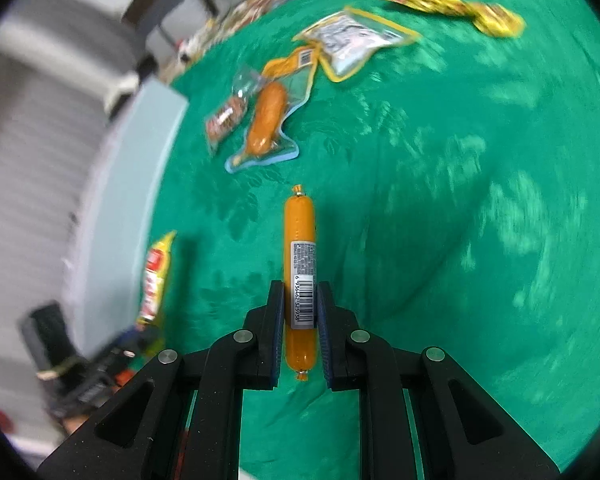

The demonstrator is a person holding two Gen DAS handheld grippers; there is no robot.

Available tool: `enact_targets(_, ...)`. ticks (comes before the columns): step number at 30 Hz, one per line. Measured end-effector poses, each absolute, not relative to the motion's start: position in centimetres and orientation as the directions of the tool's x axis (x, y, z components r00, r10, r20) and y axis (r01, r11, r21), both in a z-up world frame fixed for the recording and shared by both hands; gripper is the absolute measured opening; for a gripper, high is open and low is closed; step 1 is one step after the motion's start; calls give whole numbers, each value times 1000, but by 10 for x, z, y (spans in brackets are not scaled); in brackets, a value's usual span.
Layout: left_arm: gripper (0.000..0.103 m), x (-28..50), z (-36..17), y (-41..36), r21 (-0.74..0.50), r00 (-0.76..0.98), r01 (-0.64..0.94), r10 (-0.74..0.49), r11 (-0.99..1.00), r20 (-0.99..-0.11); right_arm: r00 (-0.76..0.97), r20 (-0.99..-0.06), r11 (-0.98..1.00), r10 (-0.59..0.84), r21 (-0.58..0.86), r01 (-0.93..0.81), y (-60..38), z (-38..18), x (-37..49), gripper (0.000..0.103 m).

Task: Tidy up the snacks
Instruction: 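Carry the yellow packet toward the white box while the right grasps an orange sausage, then drop both snacks into the white box and open both grippers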

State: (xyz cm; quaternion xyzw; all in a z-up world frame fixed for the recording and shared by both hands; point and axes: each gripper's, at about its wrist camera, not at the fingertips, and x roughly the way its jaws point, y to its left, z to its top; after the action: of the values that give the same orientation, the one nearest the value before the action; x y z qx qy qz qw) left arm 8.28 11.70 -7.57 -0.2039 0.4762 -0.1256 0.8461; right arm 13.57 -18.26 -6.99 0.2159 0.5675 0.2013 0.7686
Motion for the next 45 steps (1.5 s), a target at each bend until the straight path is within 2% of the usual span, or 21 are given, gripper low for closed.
enact_targets(3,47,79,-51,123,-519,553,31,-447,854,-703,294,-732,772,614,634,-34,-190,-62,128,16)
enact_targets(7,47,72,-13,145,-553,619,48,-459,832,-637,311,-676,727,668,682,-81,-163,-35,134,16)
enact_targets(13,47,63,33,221,-548,716,-14,-375,836,-589,294,-584,647,757,733,-210,-100,23,140,16)
enact_targets(18,47,62,44,295,-447,752,-137,-201,884,-628,236,-522,573,820,742,-348,-6,68,150,17)
enact_targets(24,48,64,15,355,-291,697,-302,2,908,-718,168,-552,563,817,700,-440,101,70,156,17)
enact_targets(25,51,67,4,361,-252,664,-329,33,910,-747,168,-564,572,808,683,-455,119,66,156,19)
enact_targets(26,55,67,-6,367,-219,630,-359,62,908,-774,172,-585,588,793,659,-469,135,60,155,22)
enact_targets(27,68,67,-15,368,-206,611,-376,75,904,-788,168,-625,618,763,627,-474,147,53,155,37)
enact_targets(28,78,64,-23,370,-201,600,-397,88,896,-795,159,-653,638,740,609,-471,151,48,155,64)
enact_targets(29,79,59,-25,371,-206,606,-409,95,889,-790,162,-669,655,725,598,-462,150,45,154,68)
enact_targets(34,82,41,-21,352,-237,651,-395,89,888,-754,295,-716,751,633,473,-461,92,26,146,68)
enact_targets(36,85,41,-9,334,-272,683,-359,53,893,-728,384,-746,817,544,368,-443,57,12,144,68)
enact_targets(39,92,47,11,295,-326,728,-264,-34,908,-685,496,-801,924,336,178,-339,-16,-28,142,68)
enact_targets(45,100,74,32,178,-348,734,16,-247,937,-632,550,-831,995,79,33,-94,-153,-81,127,68)
